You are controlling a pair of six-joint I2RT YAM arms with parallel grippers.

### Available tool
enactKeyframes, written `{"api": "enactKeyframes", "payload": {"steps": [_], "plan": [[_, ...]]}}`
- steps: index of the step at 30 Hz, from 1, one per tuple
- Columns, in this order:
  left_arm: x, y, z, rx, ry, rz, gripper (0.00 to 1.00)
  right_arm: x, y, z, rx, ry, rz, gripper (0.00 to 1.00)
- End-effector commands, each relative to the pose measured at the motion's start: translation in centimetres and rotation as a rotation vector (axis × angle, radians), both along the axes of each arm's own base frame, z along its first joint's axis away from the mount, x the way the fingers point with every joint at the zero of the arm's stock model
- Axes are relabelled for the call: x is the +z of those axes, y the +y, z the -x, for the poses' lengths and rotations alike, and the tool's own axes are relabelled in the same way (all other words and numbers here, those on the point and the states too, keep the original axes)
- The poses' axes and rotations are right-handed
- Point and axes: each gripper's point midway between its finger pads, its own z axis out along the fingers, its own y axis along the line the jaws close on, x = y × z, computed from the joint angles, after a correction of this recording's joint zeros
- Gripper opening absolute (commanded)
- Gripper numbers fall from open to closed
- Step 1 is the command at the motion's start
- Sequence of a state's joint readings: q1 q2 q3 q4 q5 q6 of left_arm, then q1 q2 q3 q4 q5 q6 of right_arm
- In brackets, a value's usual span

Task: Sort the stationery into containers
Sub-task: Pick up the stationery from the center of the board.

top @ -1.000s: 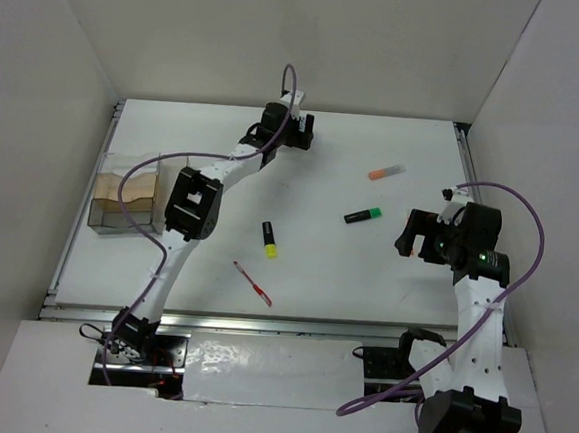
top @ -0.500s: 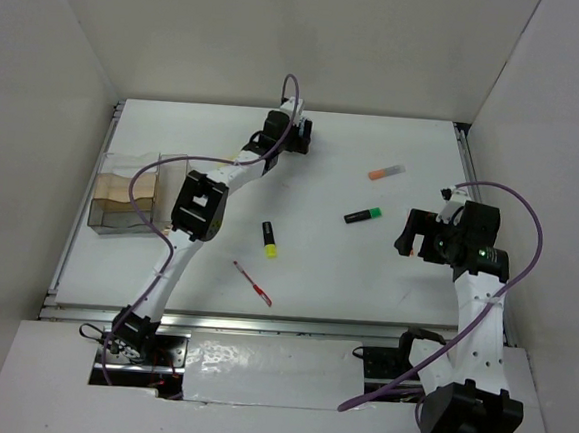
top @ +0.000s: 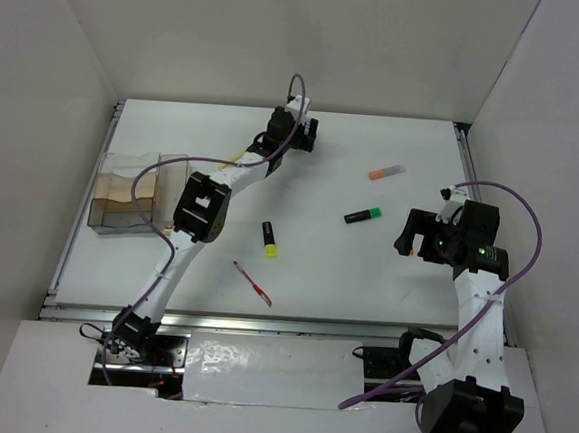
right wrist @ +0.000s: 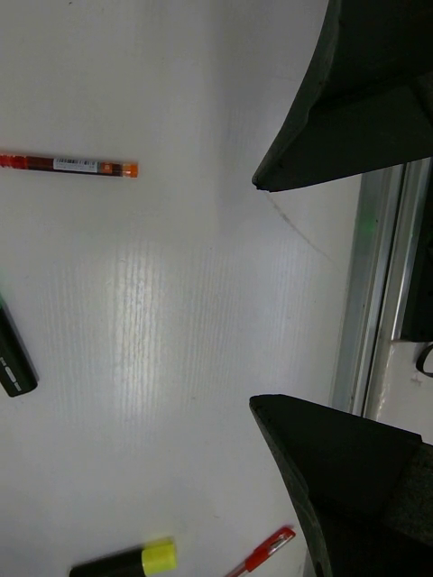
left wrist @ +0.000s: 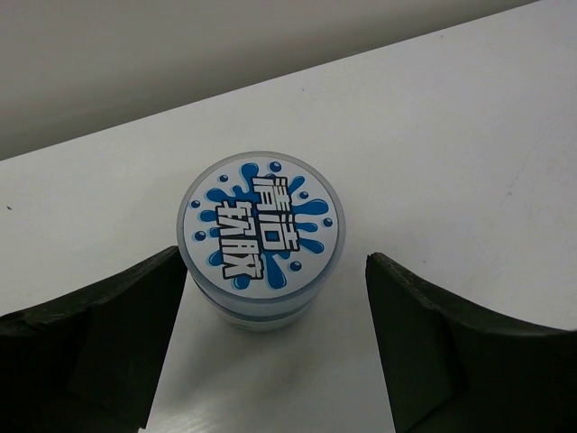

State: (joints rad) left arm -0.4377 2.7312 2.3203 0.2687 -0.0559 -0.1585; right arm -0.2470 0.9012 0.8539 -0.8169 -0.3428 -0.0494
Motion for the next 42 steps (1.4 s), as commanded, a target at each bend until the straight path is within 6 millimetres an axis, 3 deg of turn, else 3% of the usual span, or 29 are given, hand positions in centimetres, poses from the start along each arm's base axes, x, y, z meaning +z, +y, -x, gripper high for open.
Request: {"api": "enactKeyframes", "payload": {"steps": [1,3,8,11,13,18,21,29,36,38,39,40,42], "plan": [[4.9,-0.7,-1.0,-0.005,-0.134,0.04,0.88,1.0,-0.6,-1.0,-0.016,-0.046,0.02,1.0],[4.7,-0.6,-1.0,0.004,-0.134,0.036,0.85,0.9,-0.6,-1.0,-0.015,-0.043,0.02,1.0],[5.0,0.4,-1.4,0.035,-0.134,0.057,0.65,0.8,-0.7,-1.1,-0.019,-0.038,0.019,1.0],[5.8,0.8,-1.3,0.05,-0.133,0.07,0.51,0.7,-0.7,-1.1,-0.019,-0.034,0.017,0.99],[7.5,1.0,-0.9,0.05,-0.151,0.075,0.41,0.7,-0.6,-1.1,-0.017,-0.032,0.016,0.99],[10.4,2.3,1.8,0.027,-0.139,0.06,0.11,0.9,-0.6,-1.0,-0.014,-0.041,0.018,0.99],[11.9,3.6,4.1,0.005,-0.104,0.078,0.01,1.0,-0.6,-0.9,-0.011,-0.048,0.018,0.99],[15.5,9.4,9.1,0.005,-0.026,0.137,0.0,1.4,-0.3,-0.7,0.003,-0.067,0.018,0.98],[21.3,14.8,14.1,0.026,-0.056,0.192,0.0,2.0,-0.1,-0.5,0.013,-0.101,0.021,0.98],[23.1,17.6,16.4,0.066,-0.073,0.195,0.0,2.2,0.0,-0.4,0.016,-0.116,0.025,0.98],[22.9,18.8,17.4,0.083,-0.05,0.191,0.0,2.3,0.0,-0.4,0.02,-0.122,0.026,0.98],[23.8,21.4,18.9,0.125,-0.062,0.194,0.0,2.3,0.1,-0.3,0.023,-0.124,0.024,0.98],[24.4,23.9,21.7,0.147,-0.067,0.18,0.0,2.5,0.2,-0.2,0.025,-0.134,0.026,0.98]]}}
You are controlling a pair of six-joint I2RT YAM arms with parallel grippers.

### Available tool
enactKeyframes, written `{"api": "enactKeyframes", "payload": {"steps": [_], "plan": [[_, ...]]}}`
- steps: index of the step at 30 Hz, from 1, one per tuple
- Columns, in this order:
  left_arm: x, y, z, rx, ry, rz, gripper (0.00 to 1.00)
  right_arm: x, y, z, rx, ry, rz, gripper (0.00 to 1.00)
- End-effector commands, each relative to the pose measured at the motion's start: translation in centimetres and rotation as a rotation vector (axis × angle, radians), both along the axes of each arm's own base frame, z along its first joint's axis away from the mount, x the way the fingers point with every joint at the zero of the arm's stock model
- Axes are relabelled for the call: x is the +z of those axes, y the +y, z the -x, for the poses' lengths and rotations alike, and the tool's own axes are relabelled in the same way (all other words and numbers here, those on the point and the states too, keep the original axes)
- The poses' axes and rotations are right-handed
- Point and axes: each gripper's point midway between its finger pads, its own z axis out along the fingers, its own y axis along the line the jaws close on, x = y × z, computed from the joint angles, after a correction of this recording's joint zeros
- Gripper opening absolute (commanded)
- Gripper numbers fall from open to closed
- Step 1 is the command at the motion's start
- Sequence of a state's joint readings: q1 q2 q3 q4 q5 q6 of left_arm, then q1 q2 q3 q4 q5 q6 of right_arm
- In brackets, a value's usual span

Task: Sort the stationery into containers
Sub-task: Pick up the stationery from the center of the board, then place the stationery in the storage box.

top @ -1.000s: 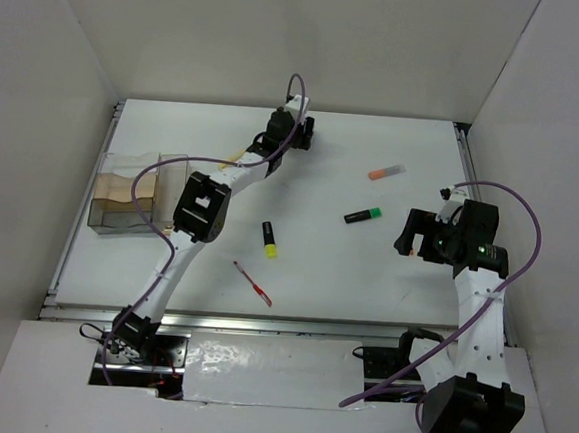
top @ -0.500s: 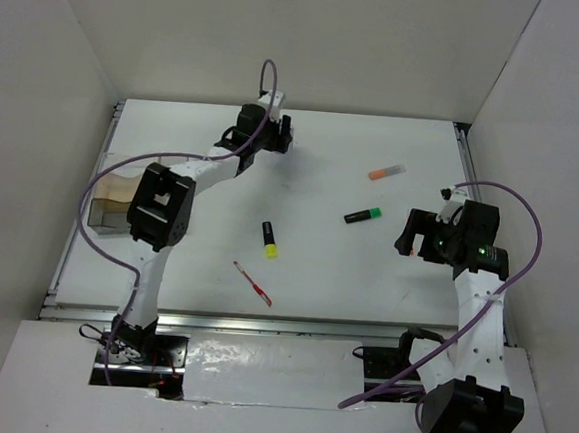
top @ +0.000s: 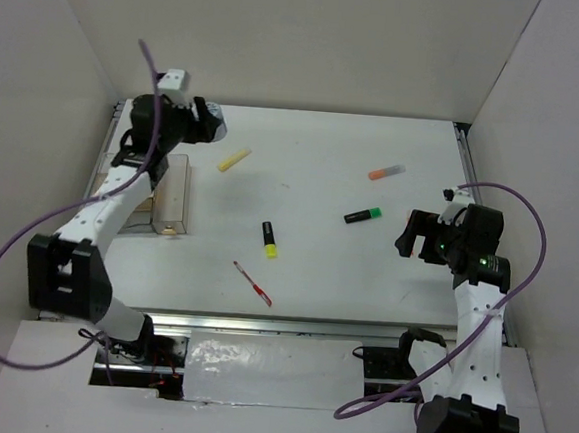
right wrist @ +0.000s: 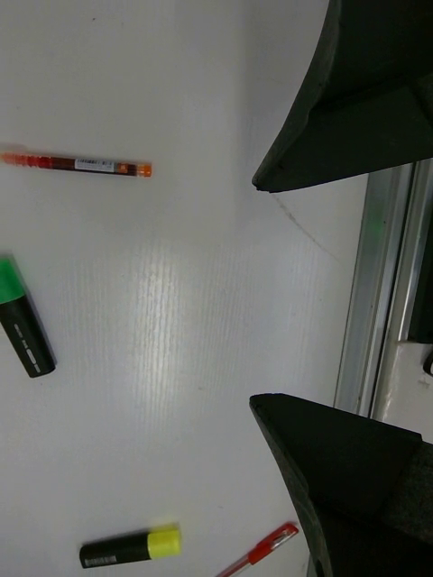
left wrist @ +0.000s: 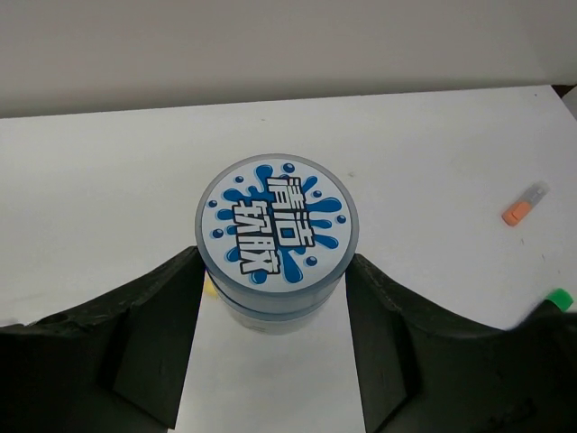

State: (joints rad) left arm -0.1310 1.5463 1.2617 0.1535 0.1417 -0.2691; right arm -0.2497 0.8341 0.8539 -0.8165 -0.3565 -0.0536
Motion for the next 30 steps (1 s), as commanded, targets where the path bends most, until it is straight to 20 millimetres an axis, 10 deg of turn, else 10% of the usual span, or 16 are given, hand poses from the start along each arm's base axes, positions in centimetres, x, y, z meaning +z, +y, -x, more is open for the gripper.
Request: {"api": "enactKeyframes", "payload": {"steps": [1,6,15,30], "plan": [[4.9,5.2,3.5,0.066,-0.102,0.006,0.0,1.2,0.0,-0.5,0.019,-0.072,0.016,0.98],[3.6,15.3,7.1,0.224,-0.045,-0.004,0.0,1.3,0.1,-0.4,0.029,-0.081,0.017,0.98],[-0.8,25.1,7.7,0.338,0.018,-0.088,0.0,1.7,0.1,-0.3,0.026,-0.101,0.021,0.98],[-7.0,30.5,1.0,0.376,0.049,-0.119,0.0,1.4,-0.1,-0.5,0.014,-0.082,0.019,0.99]]}}
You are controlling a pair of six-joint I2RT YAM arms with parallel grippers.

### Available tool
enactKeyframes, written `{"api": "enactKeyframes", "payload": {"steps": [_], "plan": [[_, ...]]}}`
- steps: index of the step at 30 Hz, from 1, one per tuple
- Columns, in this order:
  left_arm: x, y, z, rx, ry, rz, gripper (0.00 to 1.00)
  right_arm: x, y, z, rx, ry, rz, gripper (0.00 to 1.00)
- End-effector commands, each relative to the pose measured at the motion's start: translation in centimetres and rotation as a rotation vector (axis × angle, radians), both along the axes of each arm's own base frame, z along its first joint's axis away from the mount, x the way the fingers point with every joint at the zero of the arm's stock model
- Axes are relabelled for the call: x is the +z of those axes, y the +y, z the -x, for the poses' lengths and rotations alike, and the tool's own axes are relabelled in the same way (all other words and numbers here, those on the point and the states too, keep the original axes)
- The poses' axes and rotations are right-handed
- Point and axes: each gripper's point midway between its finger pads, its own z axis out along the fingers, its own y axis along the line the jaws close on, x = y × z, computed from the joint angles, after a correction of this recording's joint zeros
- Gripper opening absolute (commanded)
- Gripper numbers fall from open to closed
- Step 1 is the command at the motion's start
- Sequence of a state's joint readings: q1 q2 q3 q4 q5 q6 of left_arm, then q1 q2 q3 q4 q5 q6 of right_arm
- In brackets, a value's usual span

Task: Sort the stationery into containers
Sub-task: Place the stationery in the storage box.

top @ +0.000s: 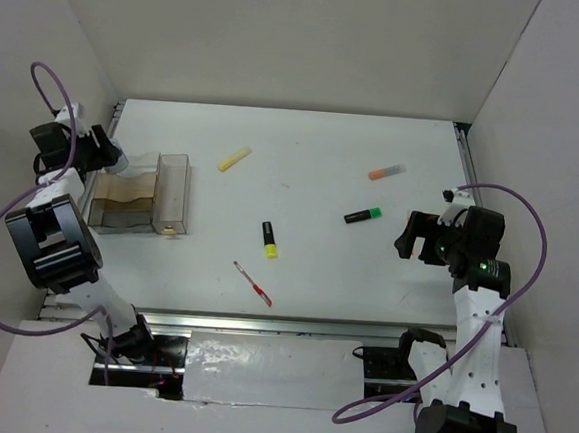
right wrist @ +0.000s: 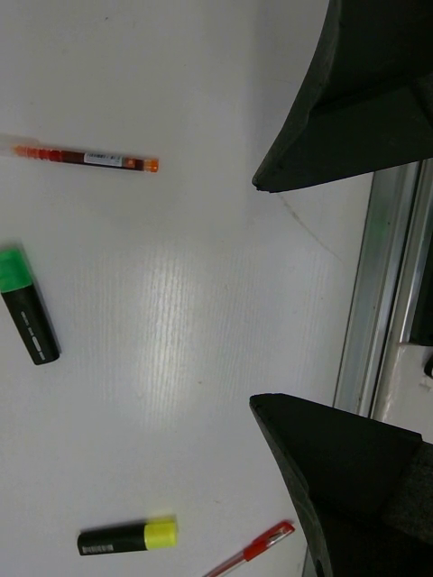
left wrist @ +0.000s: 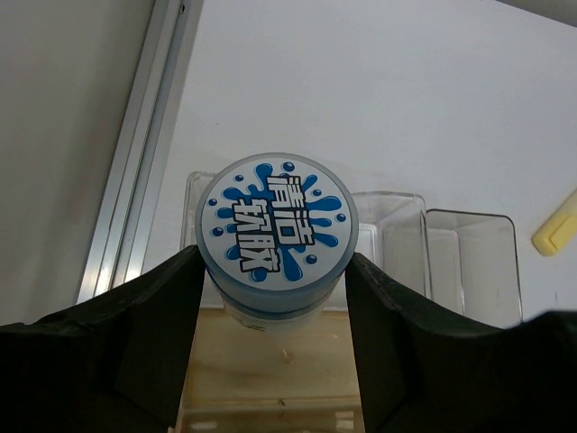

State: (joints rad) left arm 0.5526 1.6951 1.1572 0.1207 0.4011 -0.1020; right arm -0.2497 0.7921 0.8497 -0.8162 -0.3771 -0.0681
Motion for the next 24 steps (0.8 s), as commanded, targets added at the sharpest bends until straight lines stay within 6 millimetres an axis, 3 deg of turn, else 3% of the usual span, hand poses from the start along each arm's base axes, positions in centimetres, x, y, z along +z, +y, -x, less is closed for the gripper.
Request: {"api": "enactKeyframes", "payload": {"steps": [1,3,4,10,24], "plan": [[4.6,1.8,-3.6,-0.012,-0.161,-0.142,0.0,0.5,-0.5,-0.9,-0.013,-0.033,0.01,0.99],[4.6,1.7,-4.7,-0.018,-0.16,-0.143,0.0,0.4,-0.5,-0.9,-0.017,-0.025,0.01,0.99],[3.6,1.8,-5.1,-0.016,-0.142,-0.133,0.0,0.3,-0.5,-1.0,-0.015,-0.021,0.008,0.99],[1.8,1.0,-6.4,-0.017,-0.121,-0.137,0.0,0.0,-0.6,-1.1,-0.023,-0.006,0.006,0.99],[-1.1,-0.3,-4.5,-0.039,-0.082,-0.144,0.0,0.0,-0.8,-1.2,-0.029,-0.003,0.008,0.99]]}}
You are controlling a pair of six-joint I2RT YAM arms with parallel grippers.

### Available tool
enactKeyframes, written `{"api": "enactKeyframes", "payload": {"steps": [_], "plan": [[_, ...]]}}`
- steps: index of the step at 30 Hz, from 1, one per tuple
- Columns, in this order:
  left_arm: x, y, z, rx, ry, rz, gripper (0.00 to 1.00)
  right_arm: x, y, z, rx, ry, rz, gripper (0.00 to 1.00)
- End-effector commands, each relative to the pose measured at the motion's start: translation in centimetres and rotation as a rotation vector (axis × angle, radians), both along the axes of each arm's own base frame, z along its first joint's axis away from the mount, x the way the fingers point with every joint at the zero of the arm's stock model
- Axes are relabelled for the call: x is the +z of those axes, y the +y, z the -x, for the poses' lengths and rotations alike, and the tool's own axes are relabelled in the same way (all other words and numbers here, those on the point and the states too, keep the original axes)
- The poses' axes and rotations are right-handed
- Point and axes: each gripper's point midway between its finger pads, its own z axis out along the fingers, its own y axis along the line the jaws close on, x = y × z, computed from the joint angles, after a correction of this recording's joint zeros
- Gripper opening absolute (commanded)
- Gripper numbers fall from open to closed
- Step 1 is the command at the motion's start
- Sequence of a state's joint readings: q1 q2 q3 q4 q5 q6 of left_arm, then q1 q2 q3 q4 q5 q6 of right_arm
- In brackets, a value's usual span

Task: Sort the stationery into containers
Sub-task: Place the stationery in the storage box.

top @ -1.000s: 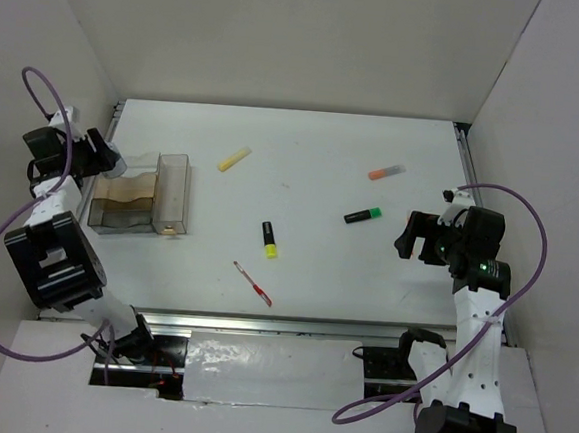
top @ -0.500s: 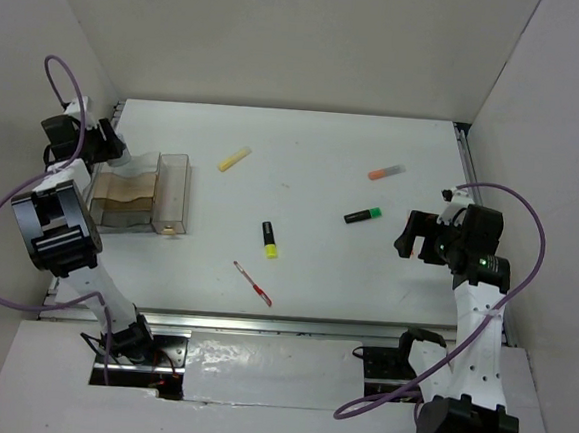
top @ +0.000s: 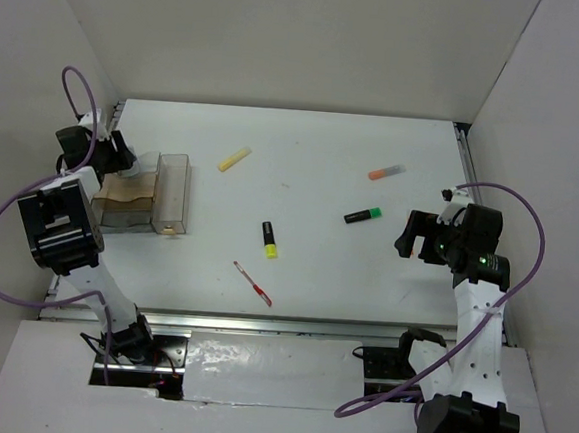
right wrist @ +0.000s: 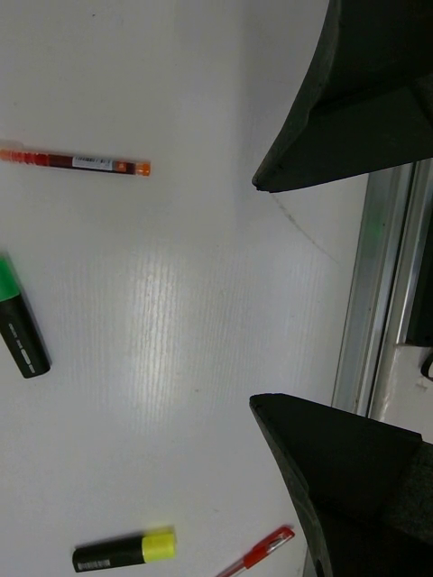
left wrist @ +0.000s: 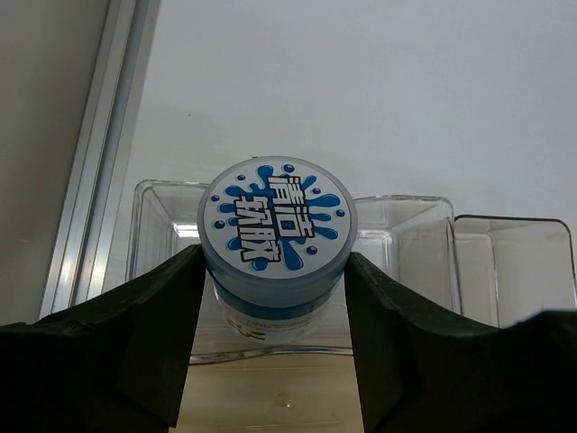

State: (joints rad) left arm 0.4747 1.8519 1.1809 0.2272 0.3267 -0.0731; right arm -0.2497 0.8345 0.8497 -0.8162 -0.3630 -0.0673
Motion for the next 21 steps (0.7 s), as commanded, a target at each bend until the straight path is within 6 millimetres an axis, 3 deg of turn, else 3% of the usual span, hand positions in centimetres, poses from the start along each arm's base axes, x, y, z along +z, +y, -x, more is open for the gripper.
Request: {"api": "enactKeyframes", "payload": {"steps": [1,10,15,19,20,21], "plan": [[3.7,0.7,-1.2,-0.019,-0.134,-0.105,0.0,0.8,-0.5,-0.9,-0.018,-0.043,0.009,0.99],[3.3,0.5,-0.9,0.019,-0.19,-0.167,0.0,0.9,-0.4,-0.9,-0.017,-0.046,0.01,0.99],[2.9,0.0,-0.9,0.014,-0.19,-0.145,0.27,0.8,-0.4,-0.9,-0.015,-0.039,0.008,0.99],[3.6,-0.3,-0.3,0.028,-0.202,-0.132,0.56,0.8,-0.4,-0.9,-0.013,-0.039,0.009,0.99],[3.8,-0.5,-0.2,0.026,-0.206,-0.132,0.67,0.8,-0.4,-0.9,-0.014,-0.038,0.008,0.99],[3.8,-0.7,0.0,0.023,-0.2,-0.128,0.71,0.8,-0.4,-0.9,-0.012,-0.04,0.008,0.99]]}}
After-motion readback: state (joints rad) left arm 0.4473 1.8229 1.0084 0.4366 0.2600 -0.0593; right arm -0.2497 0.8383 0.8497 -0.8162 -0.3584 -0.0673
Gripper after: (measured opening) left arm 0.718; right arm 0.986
